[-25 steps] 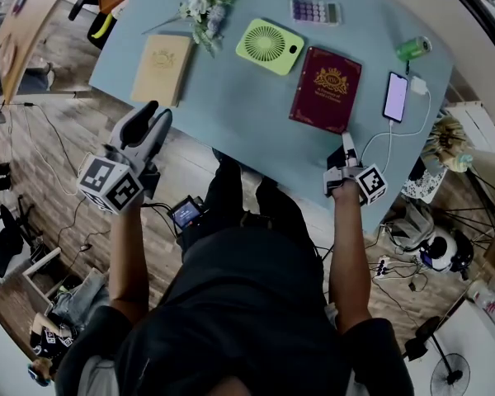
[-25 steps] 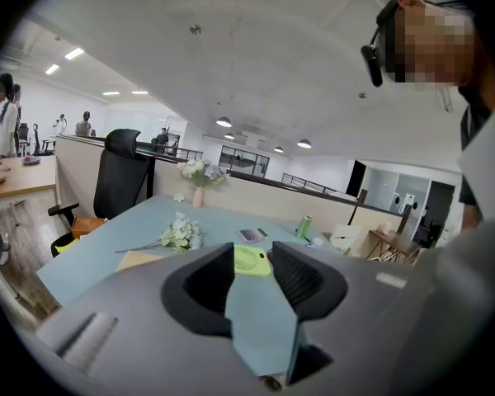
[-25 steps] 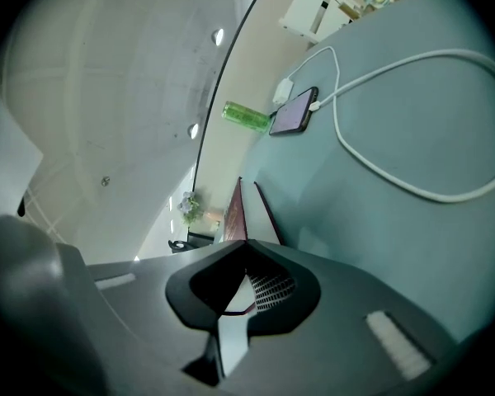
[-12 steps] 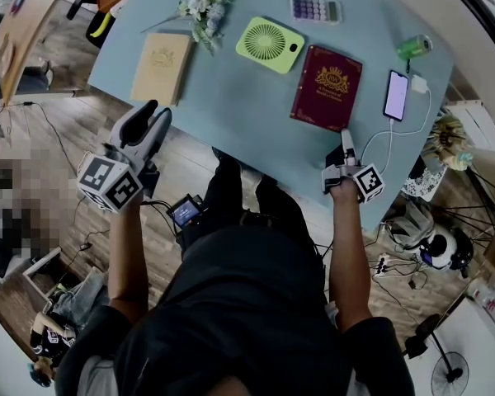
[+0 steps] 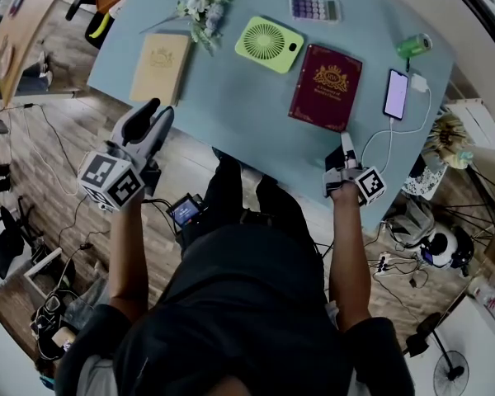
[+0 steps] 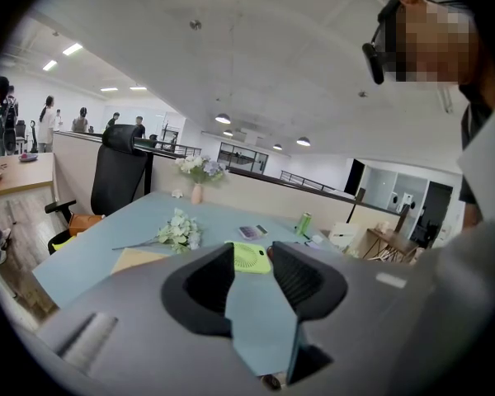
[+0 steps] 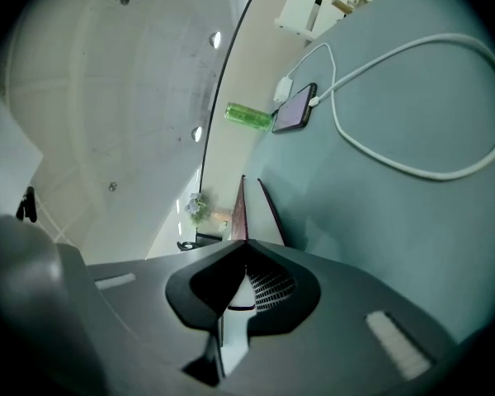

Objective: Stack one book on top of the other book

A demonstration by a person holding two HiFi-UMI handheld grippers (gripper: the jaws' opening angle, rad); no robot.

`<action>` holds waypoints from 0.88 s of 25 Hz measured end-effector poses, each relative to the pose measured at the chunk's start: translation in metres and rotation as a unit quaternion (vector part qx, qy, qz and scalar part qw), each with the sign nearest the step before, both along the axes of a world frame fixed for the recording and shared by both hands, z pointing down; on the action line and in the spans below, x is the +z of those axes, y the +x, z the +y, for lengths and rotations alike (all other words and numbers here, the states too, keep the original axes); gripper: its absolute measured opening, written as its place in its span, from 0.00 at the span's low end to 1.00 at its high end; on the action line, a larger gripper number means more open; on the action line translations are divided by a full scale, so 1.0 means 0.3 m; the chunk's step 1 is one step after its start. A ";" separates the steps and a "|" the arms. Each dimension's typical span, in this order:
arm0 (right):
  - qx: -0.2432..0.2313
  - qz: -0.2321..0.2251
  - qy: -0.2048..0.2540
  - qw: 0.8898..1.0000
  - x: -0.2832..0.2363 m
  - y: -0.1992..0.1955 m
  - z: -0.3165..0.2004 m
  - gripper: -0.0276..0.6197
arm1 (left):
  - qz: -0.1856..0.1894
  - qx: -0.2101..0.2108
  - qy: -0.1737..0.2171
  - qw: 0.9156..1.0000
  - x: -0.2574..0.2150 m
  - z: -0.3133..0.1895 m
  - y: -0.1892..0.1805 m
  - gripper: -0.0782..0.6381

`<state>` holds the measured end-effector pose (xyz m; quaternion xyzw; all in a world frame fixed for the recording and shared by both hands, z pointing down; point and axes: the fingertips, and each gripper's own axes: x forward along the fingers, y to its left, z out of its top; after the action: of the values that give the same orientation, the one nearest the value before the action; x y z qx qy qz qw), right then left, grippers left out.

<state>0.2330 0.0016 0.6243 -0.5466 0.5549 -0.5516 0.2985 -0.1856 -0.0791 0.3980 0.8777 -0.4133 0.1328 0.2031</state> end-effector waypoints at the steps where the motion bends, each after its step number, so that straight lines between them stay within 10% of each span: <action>1: -0.005 -0.004 0.004 1.000 -0.009 -0.007 -0.001 0.05 | 0.001 0.001 -0.002 1.000 0.007 -0.001 0.005 0.39; 22: -0.055 -0.008 -0.044 0.997 0.042 -0.120 0.104 0.05 | 0.018 0.101 -0.114 0.988 0.453 -0.066 0.403 0.39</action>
<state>0.1969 0.0328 0.6369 -0.5231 0.5571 -0.5955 0.2478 -0.0647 -0.0989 0.5339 0.8884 -0.3007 0.1827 0.2949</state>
